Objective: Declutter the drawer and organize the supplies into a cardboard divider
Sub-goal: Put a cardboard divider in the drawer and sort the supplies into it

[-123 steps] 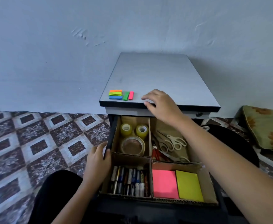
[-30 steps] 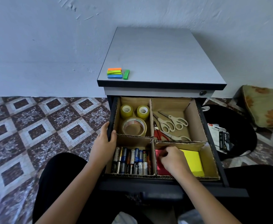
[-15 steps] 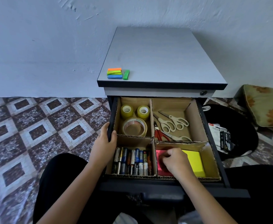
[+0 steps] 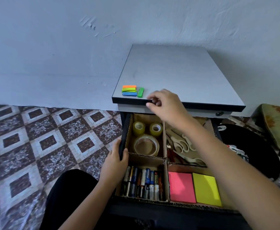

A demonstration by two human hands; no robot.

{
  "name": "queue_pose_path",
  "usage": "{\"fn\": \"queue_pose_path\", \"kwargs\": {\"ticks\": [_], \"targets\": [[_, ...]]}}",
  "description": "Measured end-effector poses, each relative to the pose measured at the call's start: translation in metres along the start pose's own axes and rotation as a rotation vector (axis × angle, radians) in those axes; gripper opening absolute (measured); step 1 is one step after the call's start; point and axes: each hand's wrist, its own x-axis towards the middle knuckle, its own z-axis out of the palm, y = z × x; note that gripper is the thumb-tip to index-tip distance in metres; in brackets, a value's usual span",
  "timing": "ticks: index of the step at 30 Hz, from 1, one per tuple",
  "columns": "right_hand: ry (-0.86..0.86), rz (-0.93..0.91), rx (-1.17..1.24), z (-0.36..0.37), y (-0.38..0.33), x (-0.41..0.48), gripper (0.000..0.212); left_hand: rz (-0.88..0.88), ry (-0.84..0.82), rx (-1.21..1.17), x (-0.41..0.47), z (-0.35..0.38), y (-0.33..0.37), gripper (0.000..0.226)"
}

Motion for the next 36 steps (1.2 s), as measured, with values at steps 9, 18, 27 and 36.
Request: {"fn": "queue_pose_path", "kwargs": {"ticks": [9,18,27,36], "targets": [[-0.257,-0.007,-0.276,0.011,0.015,0.078,0.072,0.006,-0.001,-0.053,0.001,-0.001,-0.002,0.045],[-0.304,0.004,-0.287,0.011,0.014,0.090,0.056,0.019,0.000,-0.077,0.004,0.002,-0.005,0.045],[-0.324,0.012,-0.265,0.003,0.026,0.086,0.071,0.008,-0.008,-0.076,0.005,0.002,-0.005,0.046],[-0.319,-0.221,-0.354,-0.016,0.021,0.095,0.033,0.008,-0.020,-0.097,0.004,0.001,-0.004,0.044]]}}
